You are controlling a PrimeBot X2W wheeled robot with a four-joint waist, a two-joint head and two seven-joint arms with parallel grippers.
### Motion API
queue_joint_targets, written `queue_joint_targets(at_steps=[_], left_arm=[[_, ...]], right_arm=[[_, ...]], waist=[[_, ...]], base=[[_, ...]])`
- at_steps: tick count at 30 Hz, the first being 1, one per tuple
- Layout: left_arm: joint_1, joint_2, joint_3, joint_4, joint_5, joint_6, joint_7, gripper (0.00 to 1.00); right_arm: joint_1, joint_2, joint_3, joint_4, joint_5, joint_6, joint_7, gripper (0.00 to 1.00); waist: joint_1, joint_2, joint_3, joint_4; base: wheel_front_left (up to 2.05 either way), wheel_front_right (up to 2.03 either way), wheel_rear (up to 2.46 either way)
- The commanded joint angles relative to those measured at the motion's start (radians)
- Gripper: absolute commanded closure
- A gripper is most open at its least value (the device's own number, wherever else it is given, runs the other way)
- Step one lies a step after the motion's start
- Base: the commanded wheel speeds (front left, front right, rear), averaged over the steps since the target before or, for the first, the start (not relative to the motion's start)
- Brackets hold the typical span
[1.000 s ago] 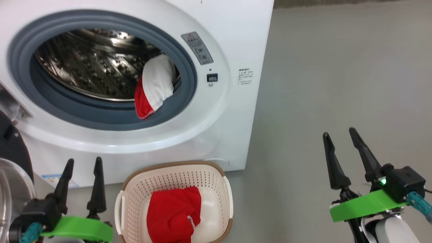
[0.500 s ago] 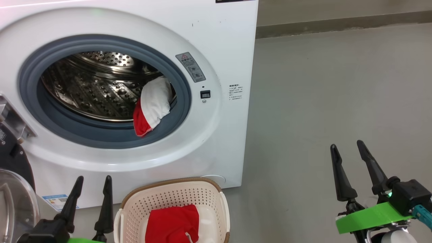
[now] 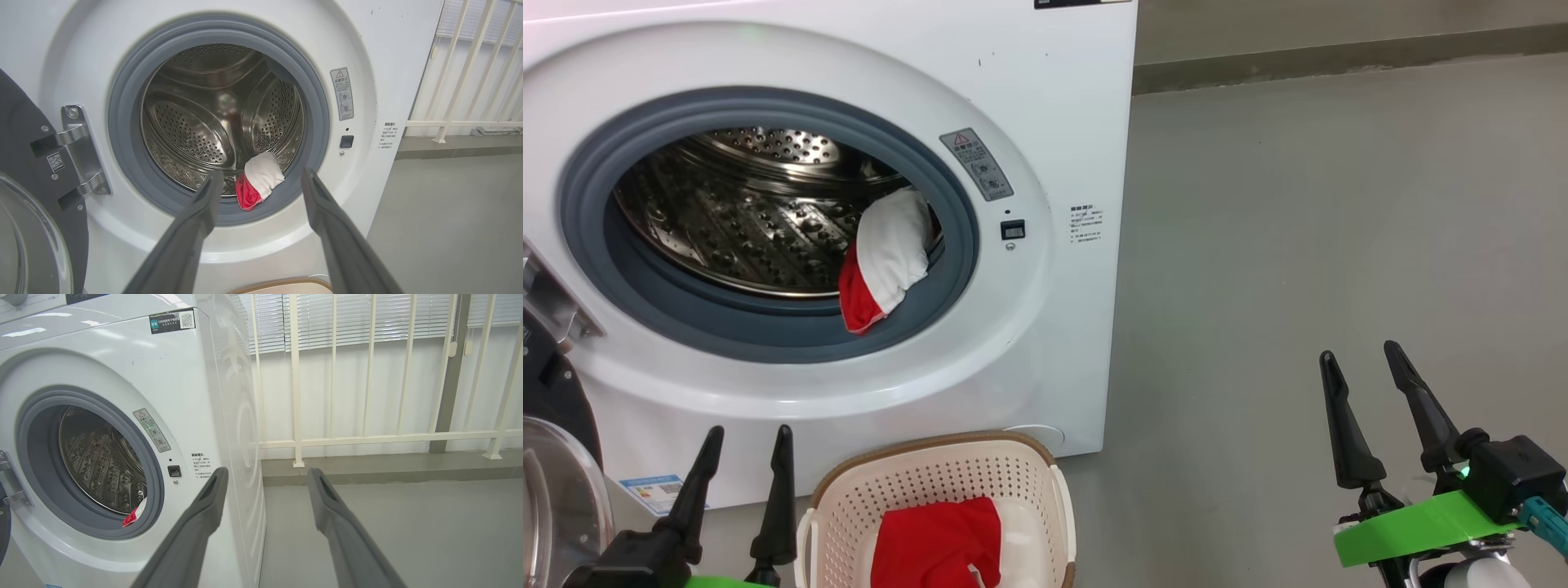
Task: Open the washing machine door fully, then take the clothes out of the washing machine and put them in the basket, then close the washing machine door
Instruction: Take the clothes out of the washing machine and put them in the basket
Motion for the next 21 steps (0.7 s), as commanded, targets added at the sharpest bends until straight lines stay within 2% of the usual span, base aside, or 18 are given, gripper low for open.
queue_joint_targets(at_steps=[1, 21], left_arm=[[-0.008, 0.015, 0.031, -0.026, 0.008, -0.005, -0.012, 0.0], [-0.038, 0.01, -0.002, -0.001, -0.004, -0.006, -0.012, 0.0]], right_arm=[[-0.014, -0.005, 0.02, -0.028, -0.016, 0.006, -0.006, 0.0], [-0.013, -0.005, 0.027, -0.033, -0.029, 0.006, -0.006, 0.0]], waist=[[0.0, 0.0, 0.0, 0.0], [0.0, 0.0, 0.024, 0.008]], base=[[0.0, 0.0, 0.0], [0.0, 0.0, 0.0]])
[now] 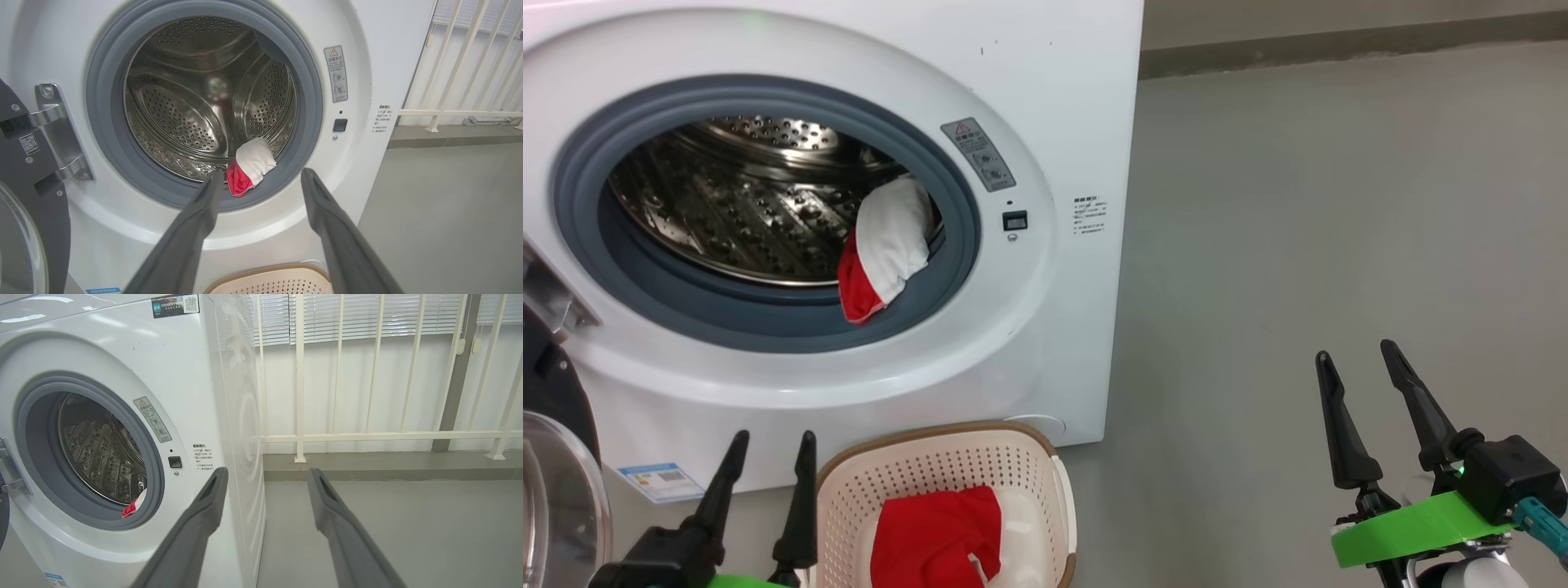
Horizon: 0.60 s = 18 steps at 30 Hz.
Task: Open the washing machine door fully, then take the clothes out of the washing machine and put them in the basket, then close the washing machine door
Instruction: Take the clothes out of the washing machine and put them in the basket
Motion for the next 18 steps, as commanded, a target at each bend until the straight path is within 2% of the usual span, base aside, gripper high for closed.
queue_joint_targets(at_steps=[1, 7, 12, 18], left_arm=[[-0.041, 0.017, 0.023, -0.012, -0.001, -0.006, -0.012, 0.0], [-0.155, 0.04, 0.01, 0.044, -0.003, -0.006, -0.012, 0.0], [-0.263, 0.039, 0.02, 0.087, 0.001, -0.006, -0.012, 0.0], [-0.417, 0.041, -0.016, 0.162, 0.006, -0.006, -0.012, 0.0]], right_arm=[[-0.013, -0.005, 0.025, -0.028, -0.006, 0.006, -0.006, 0.0], [-0.033, -0.005, 0.037, -0.038, -0.01, 0.006, -0.006, 0.0], [-0.061, -0.005, 0.046, -0.047, -0.013, 0.006, -0.006, 0.0], [-0.104, -0.005, 0.052, -0.047, -0.018, 0.006, -0.006, 0.0]], waist=[[0.0001, 0.0, 0.009, 0.006], [0.0001, 0.0, 0.077, 0.024], [0.0001, 0.0, 0.146, 0.041], [0.0001, 0.0, 0.24, 0.058]], base=[[0.0, 0.0, 0.0], [0.0, 0.0, 0.0], [0.0, 0.0, 0.0], [0.0, 0.0, 0.0]])
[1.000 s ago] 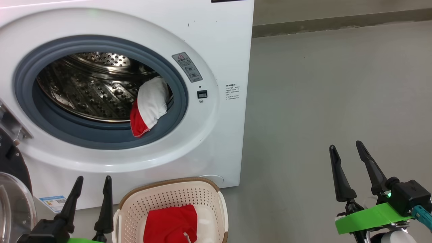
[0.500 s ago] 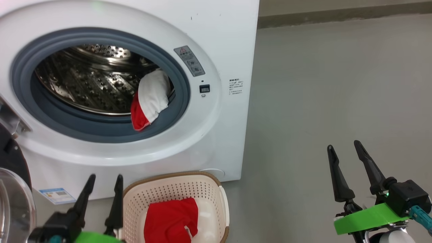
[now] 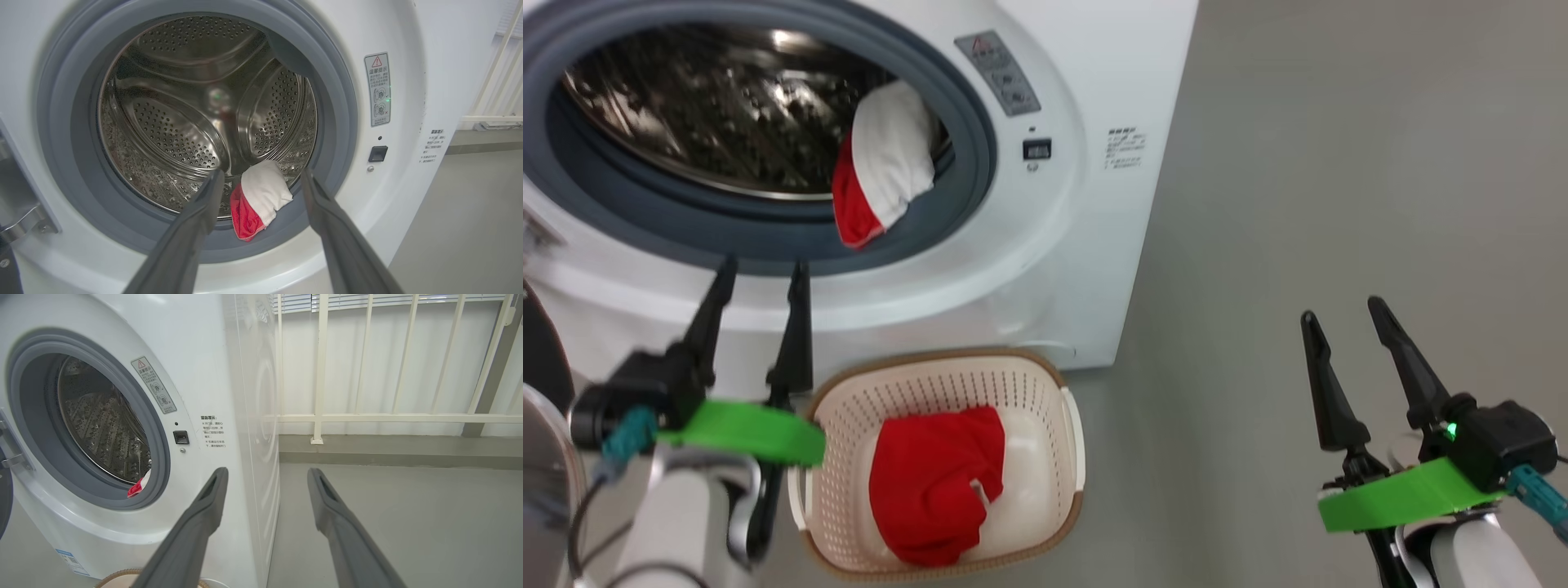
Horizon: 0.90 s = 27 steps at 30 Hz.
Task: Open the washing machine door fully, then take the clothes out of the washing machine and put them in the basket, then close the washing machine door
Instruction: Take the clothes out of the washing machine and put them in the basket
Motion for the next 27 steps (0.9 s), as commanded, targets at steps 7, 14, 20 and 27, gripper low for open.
queue_joint_targets(at_steps=[7, 14, 20, 27], left_arm=[[-0.233, 0.028, 0.011, 0.091, 0.0, -0.005, -0.012, 0.0], [-0.413, 0.054, -0.008, 0.178, 0.008, -0.005, -0.012, 0.0], [-0.543, 0.09, 0.011, 0.279, 0.013, -0.005, -0.012, 0.0], [-0.674, 0.108, 0.034, 0.396, -0.011, -0.005, -0.012, 0.0]], right_arm=[[-0.093, -0.005, 0.037, -0.034, -0.003, 0.006, -0.006, 0.0], [-0.144, -0.005, 0.056, -0.045, -0.014, 0.006, -0.006, 0.0], [-0.175, -0.005, 0.069, -0.05, -0.018, 0.006, -0.006, 0.0], [-0.198, -0.005, 0.083, -0.053, -0.021, 0.006, -0.006, 0.0]], waist=[[0.0001, -0.0001, 0.169, 0.019], [0.0001, -0.0001, 0.263, -0.007], [0.0001, -0.0001, 0.332, -0.038], [0.0001, -0.0001, 0.393, -0.063]], base=[[0.0, 0.0, 0.0], [0.0, 0.0, 0.0], [0.0, 0.0, 0.0], [0.0, 0.0, 0.0]])
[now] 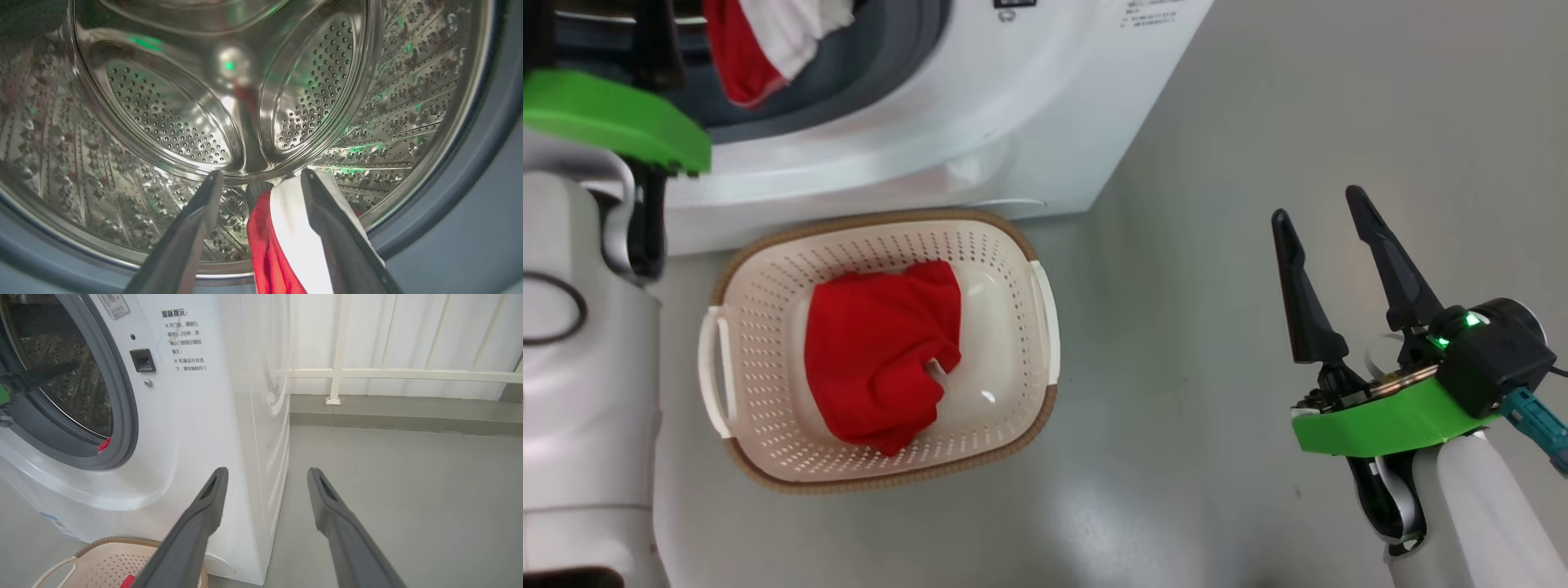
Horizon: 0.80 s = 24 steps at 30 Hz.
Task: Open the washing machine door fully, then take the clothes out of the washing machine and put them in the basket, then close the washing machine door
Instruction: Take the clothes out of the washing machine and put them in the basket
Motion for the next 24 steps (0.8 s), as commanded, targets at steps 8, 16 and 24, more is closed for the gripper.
queue_joint_targets(at_steps=[8, 16, 24], left_arm=[[-0.145, 0.026, -0.045, 0.159, -0.365, -0.005, 0.134, 0.0], [-0.187, 0.126, -0.178, 0.244, -0.506, -0.005, 0.335, 0.0], [-0.202, 0.134, -0.219, 0.309, -0.567, -0.005, 0.409, 0.0]], right_arm=[[-0.008, -0.002, 0.015, -0.029, -0.026, 0.006, -0.006, 0.0], [0.007, -0.002, 0.006, -0.032, -0.021, 0.006, -0.006, 0.0], [0.016, -0.002, 0.023, -0.03, -0.01, 0.006, -0.006, 0.0]], waist=[[0.0, 0.0, 0.06, -0.043], [0.0, 0.0, 0.052, -0.06], [0.0, 0.0, 0.042, -0.076]], base=[[0.0, 0.0, 0.0], [0.0, 0.0, 0.0], [0.0, 0.0, 0.0]])
